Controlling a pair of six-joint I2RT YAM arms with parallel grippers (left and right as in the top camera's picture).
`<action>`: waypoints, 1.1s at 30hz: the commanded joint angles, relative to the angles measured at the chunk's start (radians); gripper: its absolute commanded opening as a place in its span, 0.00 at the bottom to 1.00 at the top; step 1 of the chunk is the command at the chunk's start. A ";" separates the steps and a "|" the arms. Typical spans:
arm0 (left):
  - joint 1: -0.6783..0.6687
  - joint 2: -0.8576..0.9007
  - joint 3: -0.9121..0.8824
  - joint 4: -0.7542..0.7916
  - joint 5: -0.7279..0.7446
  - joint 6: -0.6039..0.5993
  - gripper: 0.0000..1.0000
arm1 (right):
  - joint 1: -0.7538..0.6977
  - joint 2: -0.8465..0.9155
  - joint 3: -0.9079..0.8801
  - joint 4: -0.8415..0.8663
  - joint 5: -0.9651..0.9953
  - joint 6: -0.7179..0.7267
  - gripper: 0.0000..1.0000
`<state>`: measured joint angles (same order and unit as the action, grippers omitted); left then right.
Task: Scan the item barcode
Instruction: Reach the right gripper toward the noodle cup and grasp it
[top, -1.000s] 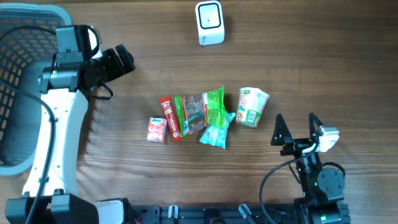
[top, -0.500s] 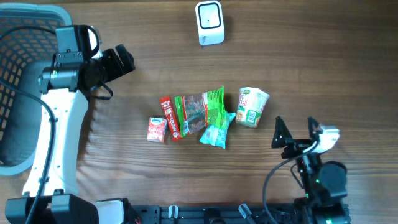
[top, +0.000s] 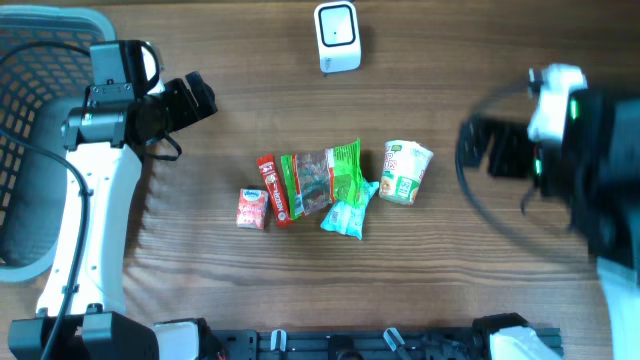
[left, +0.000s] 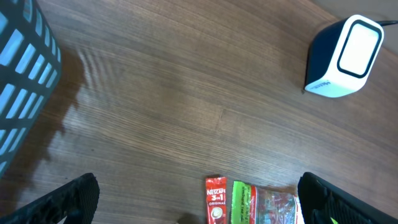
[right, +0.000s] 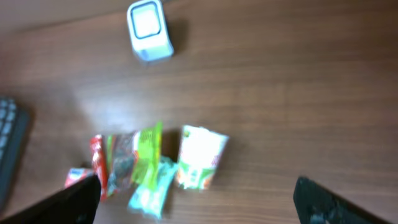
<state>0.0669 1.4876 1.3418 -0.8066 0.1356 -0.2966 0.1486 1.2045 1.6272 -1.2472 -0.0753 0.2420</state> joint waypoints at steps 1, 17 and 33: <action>0.007 -0.006 0.006 0.003 -0.003 0.013 1.00 | -0.002 0.171 0.187 -0.056 -0.097 -0.117 1.00; 0.007 -0.006 0.006 0.003 -0.003 0.013 1.00 | -0.236 0.385 -0.232 0.067 -0.455 -0.269 0.95; 0.007 -0.006 0.006 0.003 -0.003 0.013 1.00 | -0.339 0.387 -0.630 0.532 -0.682 -0.291 0.98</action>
<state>0.0669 1.4876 1.3418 -0.8066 0.1349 -0.2966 -0.1883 1.5879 1.0168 -0.7341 -0.7254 -0.0471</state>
